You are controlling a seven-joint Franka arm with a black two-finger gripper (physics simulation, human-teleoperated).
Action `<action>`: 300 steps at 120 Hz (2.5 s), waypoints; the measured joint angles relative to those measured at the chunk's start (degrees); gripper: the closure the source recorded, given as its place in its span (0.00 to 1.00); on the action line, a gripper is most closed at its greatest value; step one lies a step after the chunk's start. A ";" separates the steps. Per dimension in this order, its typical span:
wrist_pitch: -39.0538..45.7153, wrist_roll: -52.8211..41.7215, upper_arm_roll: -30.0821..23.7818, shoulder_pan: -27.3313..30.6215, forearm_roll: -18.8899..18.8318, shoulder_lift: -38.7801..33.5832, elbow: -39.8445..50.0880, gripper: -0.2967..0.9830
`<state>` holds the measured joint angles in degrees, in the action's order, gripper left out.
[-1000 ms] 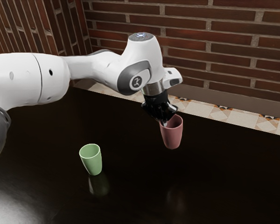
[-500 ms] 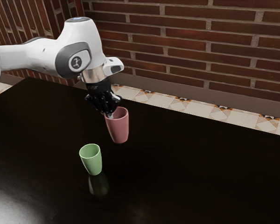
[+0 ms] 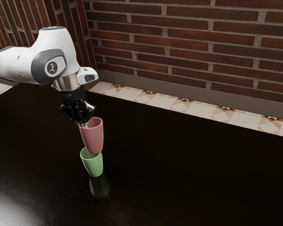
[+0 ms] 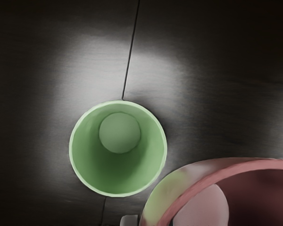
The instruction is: Place the right cup onto the left cup
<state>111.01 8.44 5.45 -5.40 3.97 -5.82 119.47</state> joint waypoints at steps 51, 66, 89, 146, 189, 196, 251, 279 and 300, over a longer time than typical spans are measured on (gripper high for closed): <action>0.96 -5.45 0.00 6.05 0.18 3.26 0.16 0.84; 1.99 -7.18 0.06 6.77 1.09 5.81 -1.75 0.84; 3.42 -9.27 0.13 7.60 2.21 7.32 -2.63 0.84; 6.14 -12.12 0.11 5.79 4.58 7.80 -0.81 0.84; 5.96 -13.00 0.10 6.76 5.19 6.53 1.18 0.75; 5.87 -13.17 0.05 7.01 5.38 6.37 1.26 0.65; 3.14 -14.37 -0.09 5.56 5.10 4.06 -5.94 0.28; -2.95 -16.93 -0.02 -0.31 1.27 10.01 -20.75 0.25; -6.85 -19.29 0.20 -0.10 -2.30 13.56 -27.05 0.24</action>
<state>104.16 -10.85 5.65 -5.50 1.67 7.75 92.42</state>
